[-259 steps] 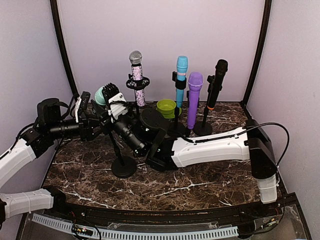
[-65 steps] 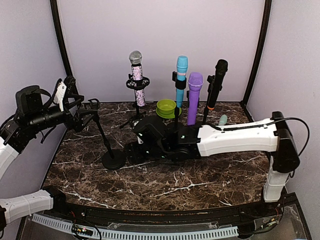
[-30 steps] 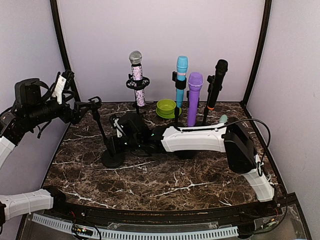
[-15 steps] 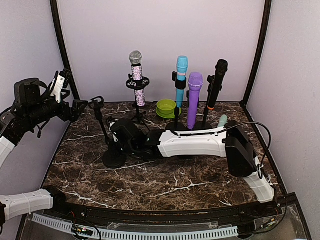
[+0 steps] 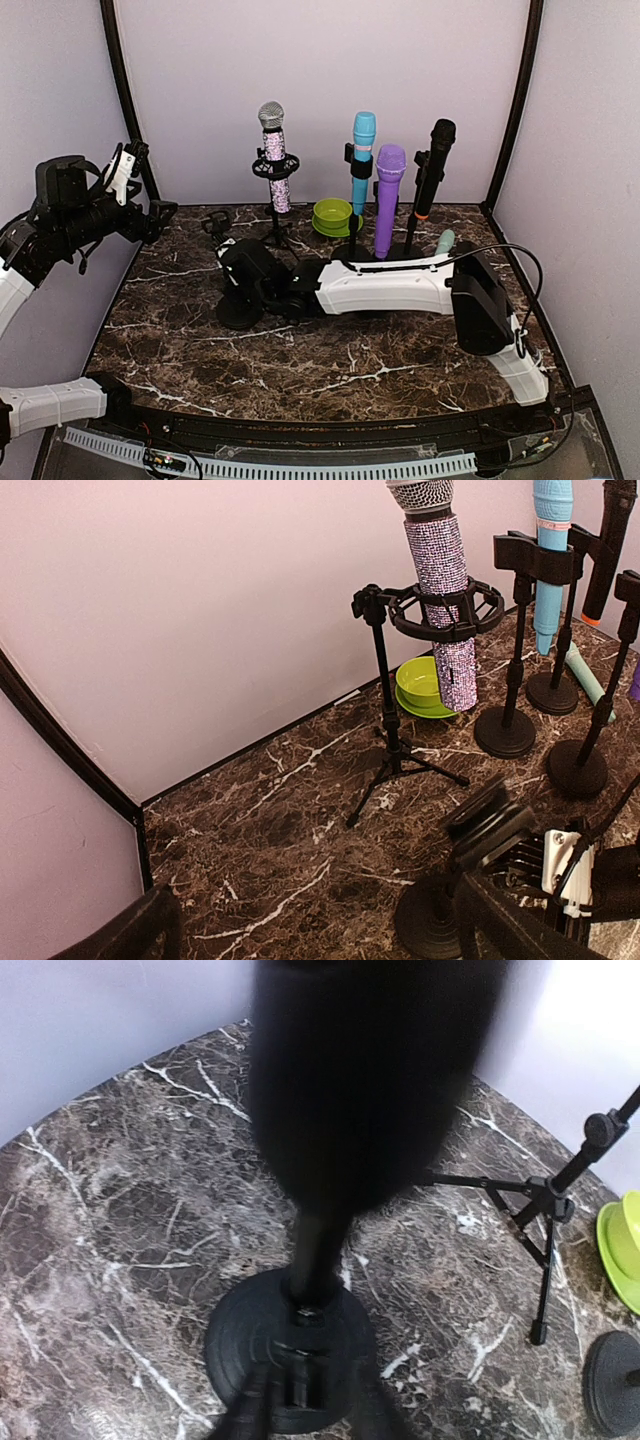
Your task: Remove the microphone from the stand
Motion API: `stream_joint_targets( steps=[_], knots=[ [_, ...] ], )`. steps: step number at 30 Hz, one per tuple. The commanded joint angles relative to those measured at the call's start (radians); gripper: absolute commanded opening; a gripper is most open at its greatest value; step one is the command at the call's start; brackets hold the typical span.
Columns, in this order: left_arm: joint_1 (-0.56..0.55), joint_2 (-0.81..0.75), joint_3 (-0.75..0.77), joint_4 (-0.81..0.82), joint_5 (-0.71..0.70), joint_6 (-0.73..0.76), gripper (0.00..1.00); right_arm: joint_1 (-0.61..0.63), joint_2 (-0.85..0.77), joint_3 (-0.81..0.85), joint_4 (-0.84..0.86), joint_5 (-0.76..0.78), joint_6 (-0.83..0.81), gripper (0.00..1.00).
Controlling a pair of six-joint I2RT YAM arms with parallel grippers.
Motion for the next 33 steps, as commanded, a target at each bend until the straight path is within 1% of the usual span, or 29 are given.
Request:
stream_joint_targets(
  steps=[1, 2, 3, 4, 9, 11, 14, 17, 20, 26, 30, 33],
  knots=[
    [0.009, 0.006, 0.002, -0.005, 0.003, 0.002, 0.97, 0.015, -0.064, -0.093, 0.091, 0.061, -0.023, 0.59],
    [0.009, 0.007, -0.005, -0.006, 0.013, 0.002, 0.97, 0.020, -0.091, -0.146, 0.139, 0.054, -0.020, 0.67],
    [0.008, 0.008, -0.012, -0.008, 0.023, -0.001, 0.97, 0.026, -0.122, -0.199, 0.191, 0.052, -0.021, 0.72],
    [0.008, 0.010, -0.020, -0.010, 0.036, -0.008, 0.97, 0.031, -0.151, -0.252, 0.241, 0.056, -0.024, 0.74],
    [0.009, 0.036, -0.039, -0.032, 0.091, -0.050, 0.97, 0.049, -0.286, -0.488, 0.480, 0.079, -0.059, 0.77],
    [0.009, 0.049, -0.046, -0.031, 0.119, -0.061, 0.97, 0.048, -0.338, -0.551, 0.531, 0.069, -0.047, 0.78],
    [0.010, 0.068, -0.062, -0.036, 0.193, -0.056, 0.97, 0.047, -0.383, -0.585, 0.522, 0.054, -0.005, 0.79],
    [0.009, 0.115, -0.072, -0.065, 0.297, -0.029, 0.99, 0.049, -0.428, -0.612, 0.500, 0.057, 0.034, 0.79],
    [0.010, 0.156, -0.102, -0.049, 0.322, -0.046, 0.99, 0.054, -0.483, -0.665, 0.504, 0.076, 0.067, 0.79],
    [0.010, 0.147, -0.261, 0.157, 0.324, -0.057, 0.99, 0.065, -0.584, -0.765, 0.518, 0.102, 0.131, 0.82],
    [0.010, 0.169, -0.313, 0.243, 0.387, -0.032, 0.96, 0.070, -0.607, -0.770, 0.513, 0.124, 0.142, 0.82],
    [0.010, 0.212, -0.333, 0.306, 0.368, -0.039, 0.93, 0.070, -0.608, -0.761, 0.508, 0.139, 0.141, 0.82]
  ],
)
